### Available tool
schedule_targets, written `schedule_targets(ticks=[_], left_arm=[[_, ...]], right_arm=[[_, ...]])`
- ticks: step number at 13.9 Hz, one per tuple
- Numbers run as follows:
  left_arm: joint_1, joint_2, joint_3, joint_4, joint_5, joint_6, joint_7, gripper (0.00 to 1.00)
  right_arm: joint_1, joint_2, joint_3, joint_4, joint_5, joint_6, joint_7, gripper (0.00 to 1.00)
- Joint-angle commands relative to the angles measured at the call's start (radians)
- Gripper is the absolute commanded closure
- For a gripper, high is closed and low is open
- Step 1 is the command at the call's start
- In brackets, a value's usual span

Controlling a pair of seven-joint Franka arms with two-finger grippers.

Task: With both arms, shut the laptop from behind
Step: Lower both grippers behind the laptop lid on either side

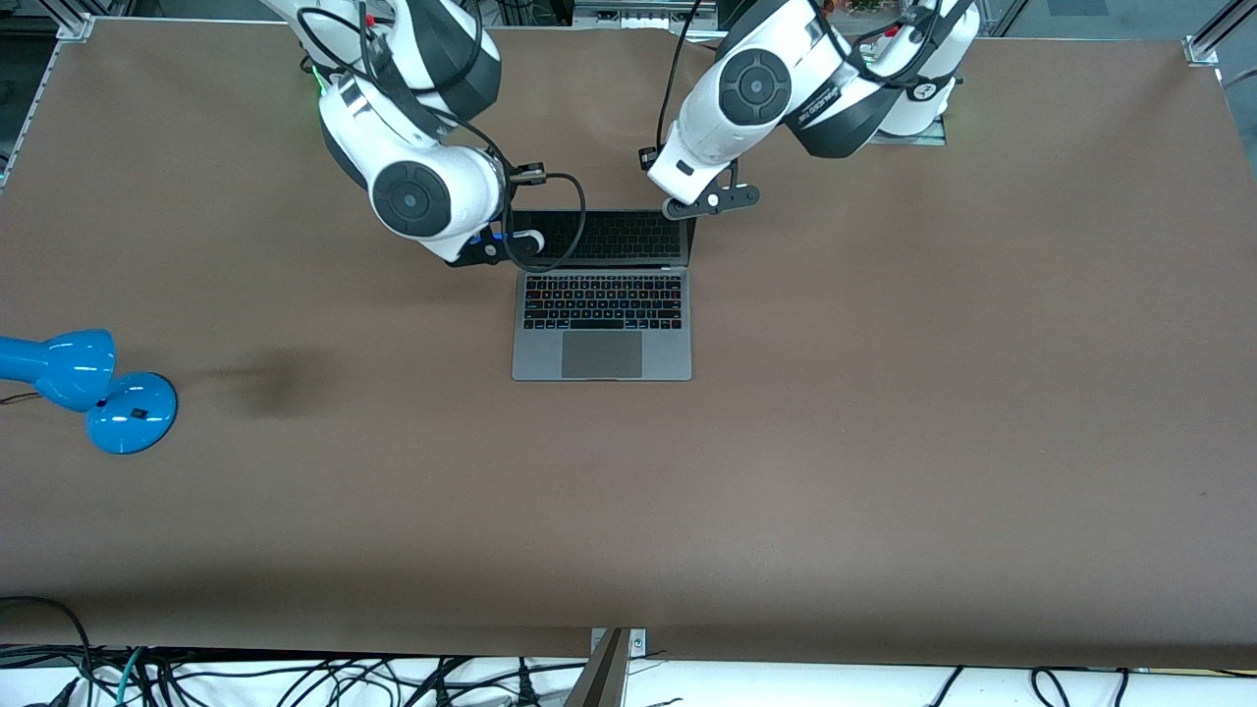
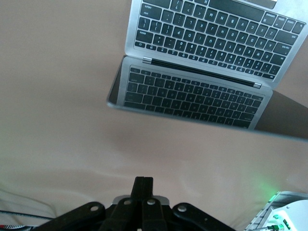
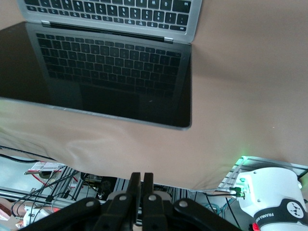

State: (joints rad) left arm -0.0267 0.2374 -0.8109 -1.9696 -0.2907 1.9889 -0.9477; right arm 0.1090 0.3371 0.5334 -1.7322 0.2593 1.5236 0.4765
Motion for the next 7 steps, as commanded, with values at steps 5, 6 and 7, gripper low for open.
schedule_targets(ticks=[5, 6, 7], left_arm=[[-0.004, 0.123, 0.004, 0.053, 0.099, 0.060, -0.026, 1.00], [-0.004, 0.138, 0.004, 0.060, 0.108, 0.060, -0.034, 1.00], [-0.004, 0.154, 0.004, 0.076, 0.123, 0.060, -0.040, 1.00]], right_arm=[[-0.005, 0.029, 0.007, -0.052, 0.009, 0.099, -0.001, 0.96], [-0.005, 0.029, 0.007, -0.052, 0.006, 0.112, -0.001, 0.96], [-0.006, 0.029, 0.004, -0.052, 0.002, 0.122, -0.002, 0.95]])
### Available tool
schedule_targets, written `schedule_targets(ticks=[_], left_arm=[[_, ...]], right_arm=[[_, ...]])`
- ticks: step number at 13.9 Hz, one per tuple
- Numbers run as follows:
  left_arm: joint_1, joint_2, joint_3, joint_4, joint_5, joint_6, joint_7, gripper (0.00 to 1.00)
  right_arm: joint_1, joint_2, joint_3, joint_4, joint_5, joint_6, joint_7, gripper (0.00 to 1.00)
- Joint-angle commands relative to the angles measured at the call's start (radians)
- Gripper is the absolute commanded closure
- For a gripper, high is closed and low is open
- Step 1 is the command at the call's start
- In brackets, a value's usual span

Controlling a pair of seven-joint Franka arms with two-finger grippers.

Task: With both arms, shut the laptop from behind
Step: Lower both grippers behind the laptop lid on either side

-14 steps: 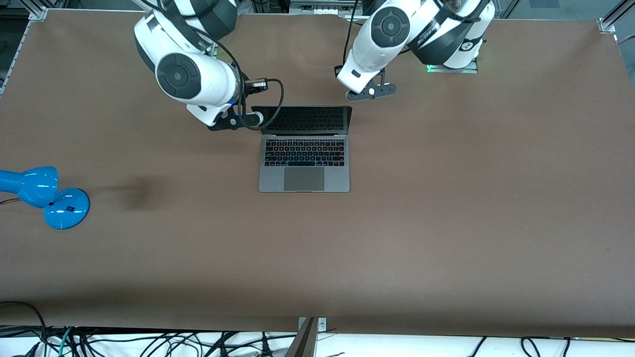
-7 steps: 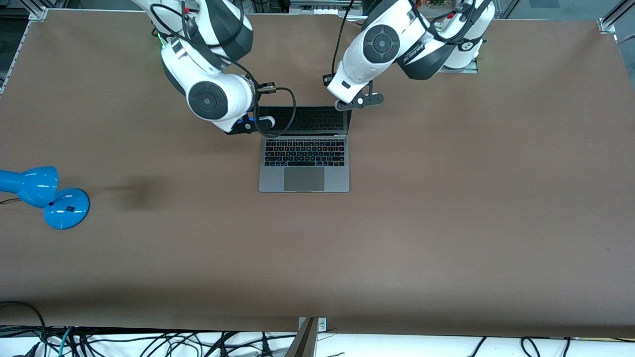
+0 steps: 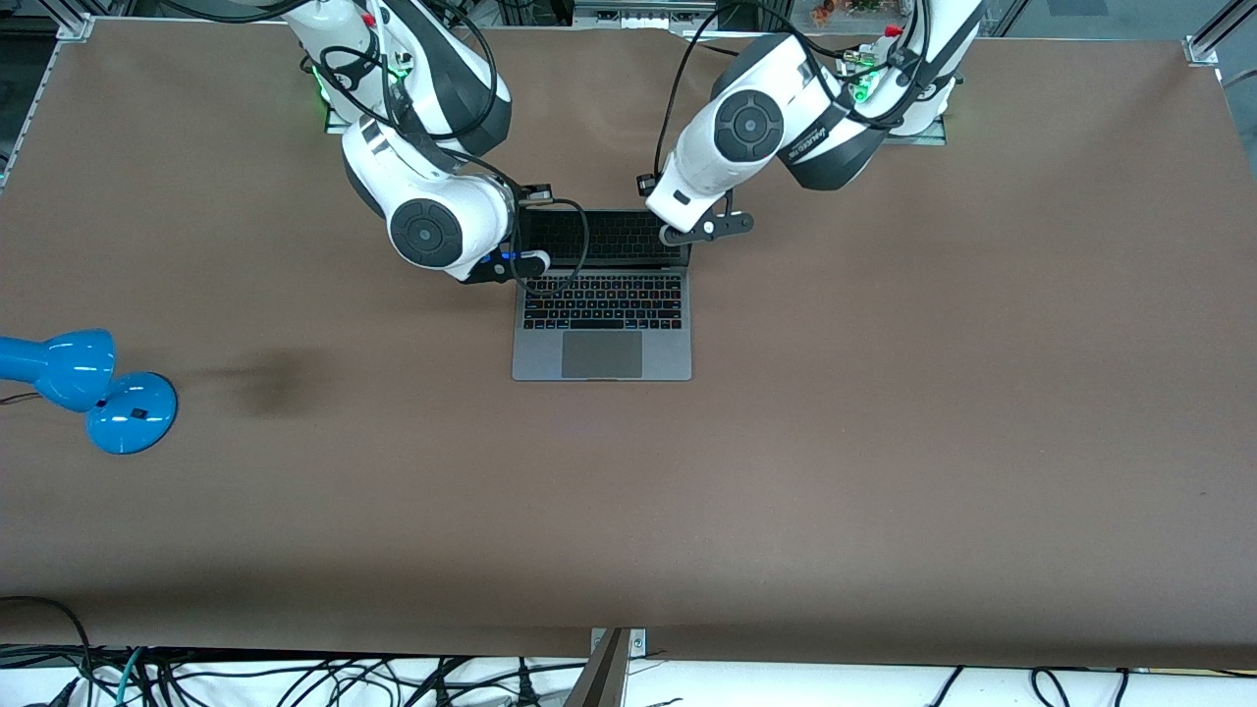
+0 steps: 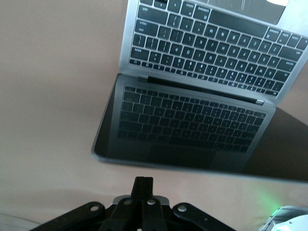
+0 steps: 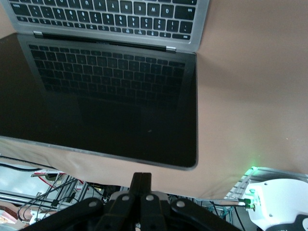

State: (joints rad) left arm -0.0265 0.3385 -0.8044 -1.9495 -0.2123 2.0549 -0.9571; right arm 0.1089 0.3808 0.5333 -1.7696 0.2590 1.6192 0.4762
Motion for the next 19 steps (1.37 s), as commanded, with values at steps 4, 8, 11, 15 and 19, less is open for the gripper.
schedule_targets(ticks=[4, 8, 11, 15, 19], left_arm=[[-0.006, 0.100, 0.004, 0.090, 0.100, -0.006, -0.052, 1.00], [-0.006, 0.169, 0.011, 0.145, 0.149, -0.006, -0.069, 1.00], [-0.006, 0.201, 0.011, 0.172, 0.171, -0.006, -0.080, 1.00], [-0.007, 0.234, 0.031, 0.193, 0.204, -0.006, -0.080, 1.00], [-0.007, 0.264, 0.046, 0.228, 0.221, -0.006, -0.080, 1.00]], right_arm=[[-0.006, -0.014, -0.001, -0.011, -0.003, 0.057, -0.002, 0.95], [-0.009, -0.014, -0.004, -0.011, -0.004, 0.108, -0.007, 0.95], [-0.018, -0.014, -0.004, -0.010, -0.030, 0.125, -0.034, 0.95], [-0.044, -0.008, -0.006, -0.007, -0.043, 0.156, -0.080, 0.95], [-0.064, 0.012, -0.029, -0.007, -0.076, 0.185, -0.136, 0.95]])
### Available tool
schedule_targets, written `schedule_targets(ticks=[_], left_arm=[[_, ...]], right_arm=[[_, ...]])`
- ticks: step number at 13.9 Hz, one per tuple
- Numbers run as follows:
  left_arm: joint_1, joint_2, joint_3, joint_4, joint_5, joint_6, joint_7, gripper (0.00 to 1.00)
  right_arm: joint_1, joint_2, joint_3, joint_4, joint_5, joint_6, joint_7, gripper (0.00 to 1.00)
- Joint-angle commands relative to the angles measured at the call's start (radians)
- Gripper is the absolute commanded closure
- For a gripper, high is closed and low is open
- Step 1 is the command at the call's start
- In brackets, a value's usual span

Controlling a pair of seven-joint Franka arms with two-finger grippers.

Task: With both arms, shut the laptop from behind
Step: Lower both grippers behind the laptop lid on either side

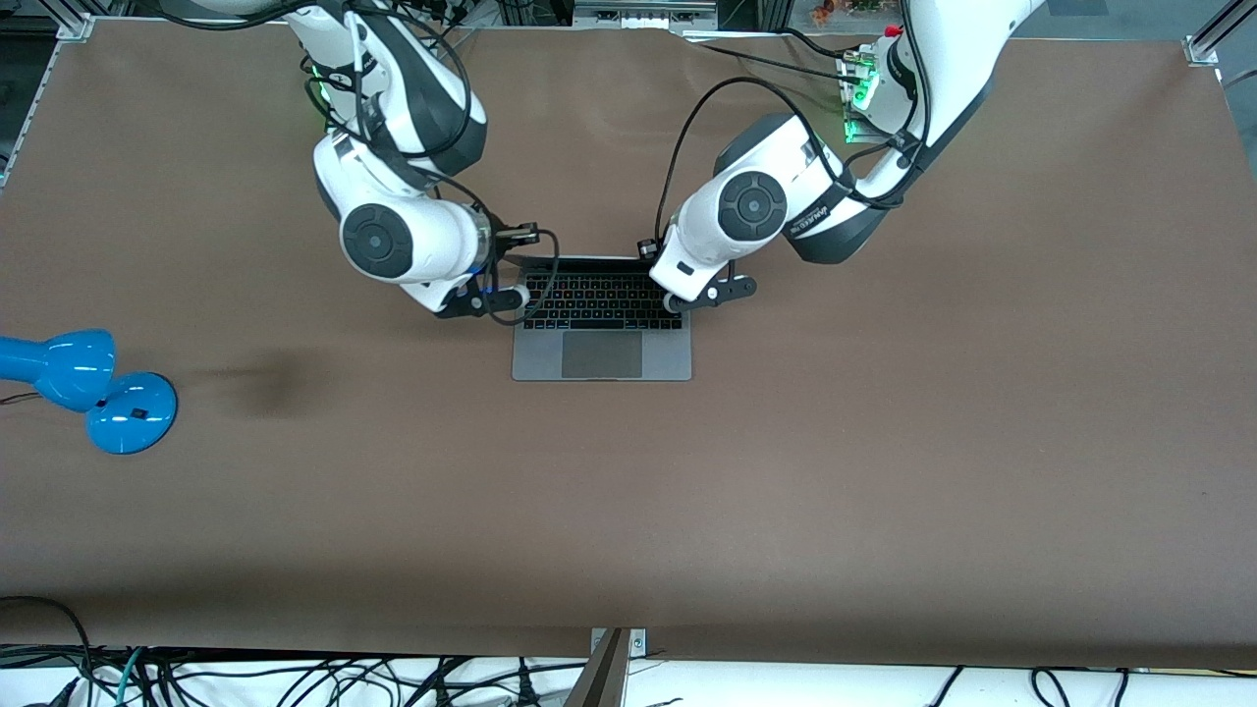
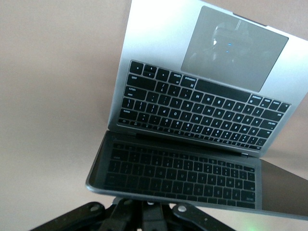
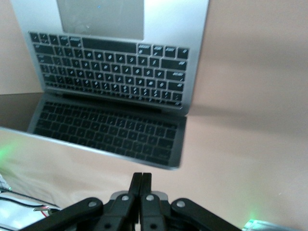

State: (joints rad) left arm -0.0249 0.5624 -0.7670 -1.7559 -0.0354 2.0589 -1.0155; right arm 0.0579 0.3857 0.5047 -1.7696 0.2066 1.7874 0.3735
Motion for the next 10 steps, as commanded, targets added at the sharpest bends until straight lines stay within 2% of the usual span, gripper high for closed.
schedule_targets(ticks=[1, 10], left_arm=[[-0.009, 0.050, 0.011, 0.038, 0.055, -0.010, -0.021, 1.00], [-0.020, 0.114, 0.026, 0.085, 0.104, -0.010, -0.021, 1.00]], right_arm=[[-0.013, 0.016, -0.002, -0.007, -0.030, 0.026, -0.044, 0.95], [-0.007, 0.078, -0.012, -0.002, -0.073, 0.142, -0.044, 0.95]])
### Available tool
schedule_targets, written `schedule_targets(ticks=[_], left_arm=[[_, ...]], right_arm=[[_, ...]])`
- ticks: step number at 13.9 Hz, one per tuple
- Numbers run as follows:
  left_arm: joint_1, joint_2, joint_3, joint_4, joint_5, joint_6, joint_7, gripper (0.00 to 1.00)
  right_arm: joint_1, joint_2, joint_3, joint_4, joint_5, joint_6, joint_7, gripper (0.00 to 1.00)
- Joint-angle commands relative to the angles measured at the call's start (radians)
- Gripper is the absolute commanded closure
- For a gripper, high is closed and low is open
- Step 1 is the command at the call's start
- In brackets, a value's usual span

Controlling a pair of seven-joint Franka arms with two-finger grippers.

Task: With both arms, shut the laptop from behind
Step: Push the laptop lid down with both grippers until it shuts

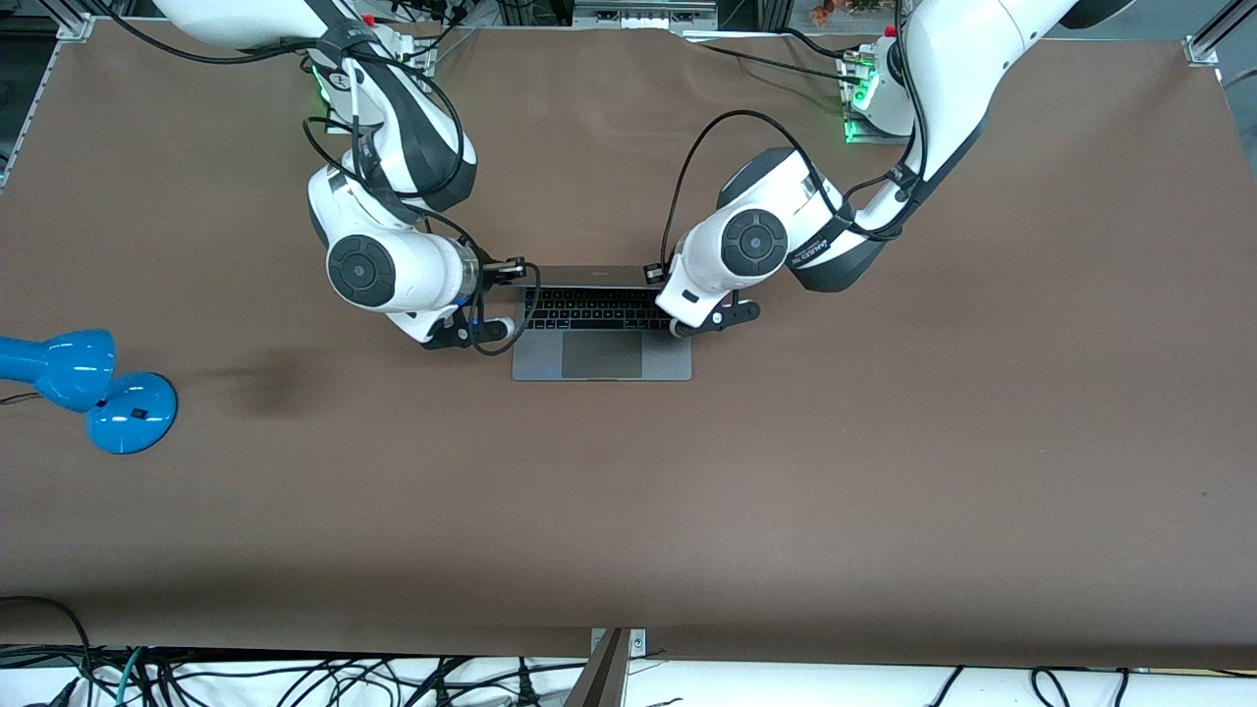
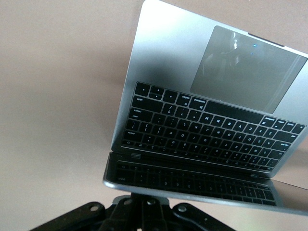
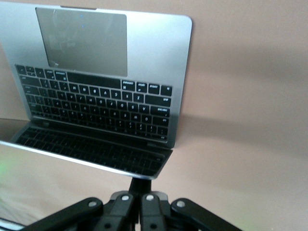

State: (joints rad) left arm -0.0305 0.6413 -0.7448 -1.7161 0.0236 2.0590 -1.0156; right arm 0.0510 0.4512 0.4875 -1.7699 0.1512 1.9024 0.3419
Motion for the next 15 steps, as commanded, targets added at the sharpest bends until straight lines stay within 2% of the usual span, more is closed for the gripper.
schedule_targets(ticks=[1, 4, 9, 15], left_arm=[[-0.014, 0.047, 0.005, 0.050, 0.061, -0.010, -0.021, 1.00], [-0.026, 0.060, 0.027, 0.068, 0.068, -0.010, -0.021, 1.00], [-0.100, 0.090, 0.102, 0.118, 0.065, -0.010, -0.021, 1.00], [-0.121, 0.123, 0.133, 0.142, 0.067, 0.001, -0.018, 1.00]], right_arm=[[0.000, 0.018, 0.003, 0.000, -0.018, 0.043, -0.012, 0.95], [0.003, 0.037, 0.005, 0.001, -0.018, 0.075, -0.014, 0.95], [0.004, 0.073, 0.003, 0.010, -0.045, 0.122, -0.014, 0.95], [0.004, 0.135, 0.002, 0.029, -0.070, 0.205, -0.031, 0.95]])
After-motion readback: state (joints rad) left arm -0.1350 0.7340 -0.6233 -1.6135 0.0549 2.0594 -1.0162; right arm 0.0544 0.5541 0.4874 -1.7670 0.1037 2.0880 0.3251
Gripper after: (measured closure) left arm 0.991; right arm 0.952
